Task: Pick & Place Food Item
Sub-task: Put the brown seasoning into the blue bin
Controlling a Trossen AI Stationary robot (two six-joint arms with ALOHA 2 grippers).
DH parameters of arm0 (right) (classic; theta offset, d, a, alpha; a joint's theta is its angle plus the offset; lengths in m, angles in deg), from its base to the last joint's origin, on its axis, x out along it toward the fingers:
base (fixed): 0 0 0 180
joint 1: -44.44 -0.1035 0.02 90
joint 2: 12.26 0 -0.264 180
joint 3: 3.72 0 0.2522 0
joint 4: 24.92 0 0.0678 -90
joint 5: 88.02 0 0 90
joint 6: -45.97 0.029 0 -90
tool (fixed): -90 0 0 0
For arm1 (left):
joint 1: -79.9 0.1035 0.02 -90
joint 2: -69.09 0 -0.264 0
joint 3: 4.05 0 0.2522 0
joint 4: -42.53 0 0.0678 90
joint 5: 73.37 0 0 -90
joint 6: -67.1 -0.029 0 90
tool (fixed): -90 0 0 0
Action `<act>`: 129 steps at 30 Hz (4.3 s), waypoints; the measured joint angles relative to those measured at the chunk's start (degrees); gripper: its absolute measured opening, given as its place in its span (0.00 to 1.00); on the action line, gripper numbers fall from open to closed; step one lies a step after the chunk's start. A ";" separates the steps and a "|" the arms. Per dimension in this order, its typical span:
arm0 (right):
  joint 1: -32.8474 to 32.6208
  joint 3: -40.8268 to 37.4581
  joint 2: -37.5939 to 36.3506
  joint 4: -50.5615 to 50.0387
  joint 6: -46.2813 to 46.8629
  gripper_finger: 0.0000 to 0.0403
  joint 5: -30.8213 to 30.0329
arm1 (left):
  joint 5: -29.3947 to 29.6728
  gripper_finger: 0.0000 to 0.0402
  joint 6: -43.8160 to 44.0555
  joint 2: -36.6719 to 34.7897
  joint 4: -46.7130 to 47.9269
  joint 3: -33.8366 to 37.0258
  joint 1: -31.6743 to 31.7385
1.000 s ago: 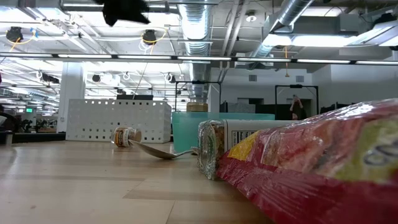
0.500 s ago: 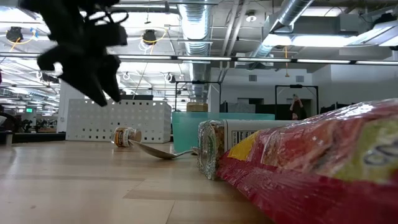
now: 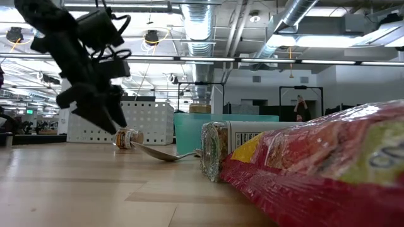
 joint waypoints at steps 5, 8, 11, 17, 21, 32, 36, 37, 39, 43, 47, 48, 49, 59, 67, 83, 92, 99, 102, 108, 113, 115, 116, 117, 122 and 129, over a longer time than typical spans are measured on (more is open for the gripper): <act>0.58 0.00 0.00 0.02 0.21 0.77 0.03 | -0.90 0.75 -1.72 0.00 -6.83 3.16 1.49; 1.24 0.00 0.00 0.02 0.41 0.77 0.05 | -1.69 0.75 -2.33 -0.01 -9.21 4.30 2.33; 2.03 0.00 0.00 0.08 0.20 0.77 0.23 | -2.86 0.75 -3.19 -0.01 -9.77 5.39 3.17; 3.21 0.00 0.02 0.68 -0.45 0.77 0.52 | -5.53 0.75 -3.26 2.58 -12.24 6.02 3.83; 3.48 0.00 0.02 1.68 -0.91 0.77 0.52 | -6.45 0.75 -3.23 6.32 -18.36 5.89 3.81; 3.48 0.00 0.07 2.08 -0.63 0.77 1.25 | -10.38 0.61 -0.33 11.44 -20.56 5.69 3.38; 3.45 0.00 0.07 2.08 -0.62 0.77 1.31 | -10.20 0.50 1.17 10.49 -19.69 5.78 3.36; 3.45 0.00 0.07 2.08 -0.63 0.77 1.31 | -10.20 0.48 1.48 10.48 -19.60 5.78 3.36; 3.45 0.00 0.07 2.08 -0.63 0.77 1.30 | -10.31 0.46 2.29 10.45 -19.40 5.78 3.36; 3.45 0.00 0.07 2.46 -1.37 0.77 1.29 | -10.98 0.46 6.24 10.09 -19.62 5.84 3.33; 3.43 0.00 0.07 6.10 -5.61 0.77 1.29 | -14.47 0.46 11.55 7.17 -21.34 5.83 3.22; 3.43 0.02 0.07 7.39 -7.28 0.77 1.29 | -15.71 0.46 13.37 6.05 -21.97 5.12 3.22; 3.43 0.02 0.07 8.45 -9.47 0.77 1.32 | -17.46 0.46 15.58 4.67 -22.40 4.48 3.22; 3.57 0.07 5.35 22.20 -38.77 0.77 9.07 | -34.02 0.46 33.40 -7.51 -23.84 -4.06 3.22; 7.01 0.02 14.37 41.13 -52.56 0.77 17.47 | -36.78 0.46 42.07 -10.68 -27.55 -10.49 1.17; 6.65 0.07 28.10 69.18 -58.55 0.77 35.16 | -34.67 0.46 51.17 -6.93 -36.27 -15.26 -8.48; 6.04 -0.02 31.68 71.57 -55.66 0.77 38.88 | -34.33 0.46 51.25 -5.05 -38.26 -15.23 -8.86; 6.97 0.07 31.54 71.39 -55.56 0.77 38.86 | -34.41 0.46 51.28 -3.53 -40.47 -15.20 -8.86; 7.16 0.10 32.15 70.81 -55.55 0.77 38.86 | -34.46 0.46 51.27 -3.08 -42.62 -15.27 -8.71; 7.45 0.07 33.89 70.44 -54.87 0.77 38.86 | -34.52 0.46 51.28 -2.78 -43.38 -15.27 -8.71; 7.45 0.07 33.92 70.84 -54.14 0.75 39.06 | -34.66 0.46 51.28 -2.78 -43.15 -15.27 -8.71; 7.45 0.07 33.92 70.95 -54.28 0.75 39.06 | -34.65 0.46 51.28 -2.78 -43.13 -15.27 -8.71; 7.43 0.07 33.92 71.18 -54.29 0.74 39.07 | -34.66 0.46 51.28 -2.78 -43.12 -15.27 -8.71; 7.44 0.07 33.92 71.39 -54.29 0.73 39.08 | -34.64 0.47 51.28 -2.78 -43.14 -15.27 -8.71; 7.45 0.07 33.92 71.45 -54.34 0.68 39.06 | -34.64 0.47 51.28 -2.78 -43.13 -15.27 -8.71; 7.09 0.07 33.92 71.55 -54.10 0.47 39.01 | -34.58 0.47 51.40 -2.78 -42.99 -15.25 -8.73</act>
